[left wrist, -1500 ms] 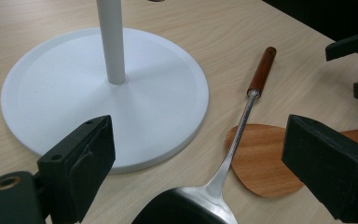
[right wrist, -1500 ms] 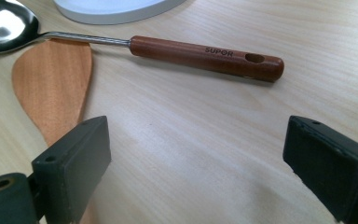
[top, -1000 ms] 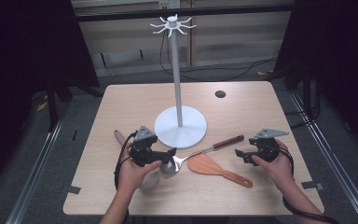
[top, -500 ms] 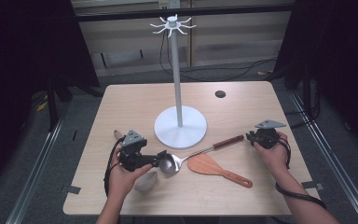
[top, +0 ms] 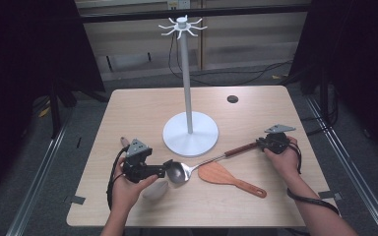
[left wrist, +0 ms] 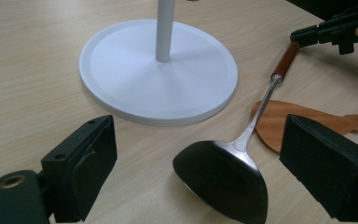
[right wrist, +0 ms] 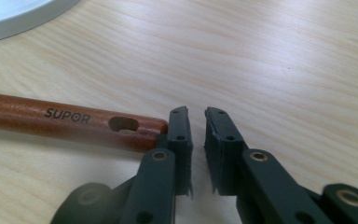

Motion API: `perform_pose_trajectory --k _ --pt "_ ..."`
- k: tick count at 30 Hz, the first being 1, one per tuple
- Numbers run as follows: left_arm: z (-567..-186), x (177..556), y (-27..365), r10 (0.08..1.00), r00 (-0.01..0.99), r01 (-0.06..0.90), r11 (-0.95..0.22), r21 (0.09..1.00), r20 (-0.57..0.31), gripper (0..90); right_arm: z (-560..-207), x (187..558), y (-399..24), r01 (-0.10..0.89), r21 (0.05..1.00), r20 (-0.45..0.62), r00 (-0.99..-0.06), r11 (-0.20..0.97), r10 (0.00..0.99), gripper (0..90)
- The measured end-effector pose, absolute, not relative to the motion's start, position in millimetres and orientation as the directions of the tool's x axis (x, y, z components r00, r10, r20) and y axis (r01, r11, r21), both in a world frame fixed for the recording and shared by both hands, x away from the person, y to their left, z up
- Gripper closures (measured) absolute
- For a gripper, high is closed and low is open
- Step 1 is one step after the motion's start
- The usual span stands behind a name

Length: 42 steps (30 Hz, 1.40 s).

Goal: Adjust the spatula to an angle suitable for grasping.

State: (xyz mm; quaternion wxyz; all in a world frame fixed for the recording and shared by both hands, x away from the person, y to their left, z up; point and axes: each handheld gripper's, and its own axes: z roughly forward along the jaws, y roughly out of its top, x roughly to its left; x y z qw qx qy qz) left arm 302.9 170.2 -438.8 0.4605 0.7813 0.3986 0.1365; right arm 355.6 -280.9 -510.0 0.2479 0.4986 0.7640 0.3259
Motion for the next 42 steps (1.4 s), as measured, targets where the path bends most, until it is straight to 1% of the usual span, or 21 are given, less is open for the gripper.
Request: perform_pose_trajectory --k 4,12,13,14,15,16,17,18,19,20,21,22,23,24,25,26,27,31,36,40,42 --pt "-440 303 167 0.747 0.648 0.501 -0.268 0.823 -0.151 10.9 -510 354 -276 0.597 0.745 -0.040 -0.404 0.297 0.914 82.9" --pt "-439 304 161 0.740 0.661 0.493 -0.302 0.816 -0.125 11.3 -510 352 -261 0.591 0.743 -0.042 -0.426 0.313 0.904 82.0" --pt "-440 304 161 0.736 0.668 0.488 -0.317 0.813 -0.114 11.4 -510 352 -261 0.591 0.744 -0.043 -0.422 0.311 0.906 78.3" --pt "-440 304 161 0.736 0.668 0.488 -0.317 0.813 -0.114 11.5 -510 352 -261 0.591 0.744 -0.043 -0.422 0.311 0.906 78.3" --pt "-440 304 160 0.728 0.677 0.486 -0.338 0.806 -0.103 11.8 -510 353 -263 0.596 0.747 -0.032 -0.410 0.294 0.911 70.2" --pt "-441 305 157 0.720 0.687 0.486 -0.349 0.801 -0.103 12.0 -509 353 -265 0.602 0.749 -0.024 -0.395 0.278 0.918 67.2" --pt "-441 305 157 0.720 0.687 0.486 -0.349 0.801 -0.103 12.6 -509 353 -265 0.602 0.749 -0.024 -0.395 0.278 0.918 67.2" --pt "-441 306 154 0.706 0.703 0.482 -0.384 0.787 -0.087 13.6 -507 352 -268 0.604 0.758 0.004 -0.382 0.247 0.924 58.2" --pt "-442 306 151 0.698 0.713 0.478 -0.406 0.779 -0.074 14.4 -505 352 -270 0.608 0.760 0.019 -0.373 0.229 0.927 54.6" --pt "-442 306 151 0.698 0.713 0.478 -0.406 0.779 -0.074 15.2 -505 352 -270 0.608 0.760 0.019 -0.373 0.229 0.927 54.6" --pt "-442 307 148 0.688 0.722 0.475 -0.419 0.774 -0.070 15.7 -502 350 -274 0.606 0.769 0.051 -0.376 0.204 0.925 46.3" --pt "-443 309 143 0.669 0.741 0.469 -0.453 0.758 -0.058 16.1 -501 349 -275 0.602 0.774 0.061 -0.377 0.194 0.924 41.8" --pt "-444 310 138 0.660 0.748 0.474 -0.462 0.750 -0.066 16.8 -500 348 -276 0.603 0.775 0.067 -0.374 0.188 0.925 38.3" --pt "-444 310 138 0.660 0.748 0.474 -0.462 0.750 -0.066 17.6 -500 348 -276 0.603 0.775 0.067 -0.374 0.188 0.925 38.3" --pt "-445 313 132 0.644 0.762 0.468 -0.472 0.747 -0.070 17.7 -496 344 -279 0.597 0.781 0.081 -0.390 0.185 0.917 33.3" --pt "-445 313 132 0.644 0.762 0.468 -0.472 0.747 -0.070 18.1 -496 344 -279 0.597 0.781 0.081 -0.390 0.185 0.917 33.3" --pt "-446 315 126 0.631 0.773 0.463 -0.502 0.731 -0.057 19.1 -493 339 -282 0.588 0.784 0.072 -0.401 0.196 0.913 28.9" --pt "-449 322 112 0.598 0.800 0.448 -0.536 0.715 -0.053 21.4 -487 327 -288 0.576 0.796 0.086 -0.412 0.186 0.907 23.5" --pt "-452 327 100 0.565 0.824 0.440 -0.583 0.683 -0.050 28.7 -487 318 -296 0.592 0.786 0.107 -0.416 0.180 0.903 19.2" --pt "-456 331 89 0.521 0.853 0.420 -0.645 0.638 -0.036 39.9 -489 309 -304 0.602 0.776 0.102 -0.415 0.189 0.904 17.3" --pt "-456 334 84 0.482 0.876 0.391 -0.706 0.591 -0.005 46.7 -488 304 -307 0.603 0.775 0.104 -0.414 0.187 0.904 17.0"
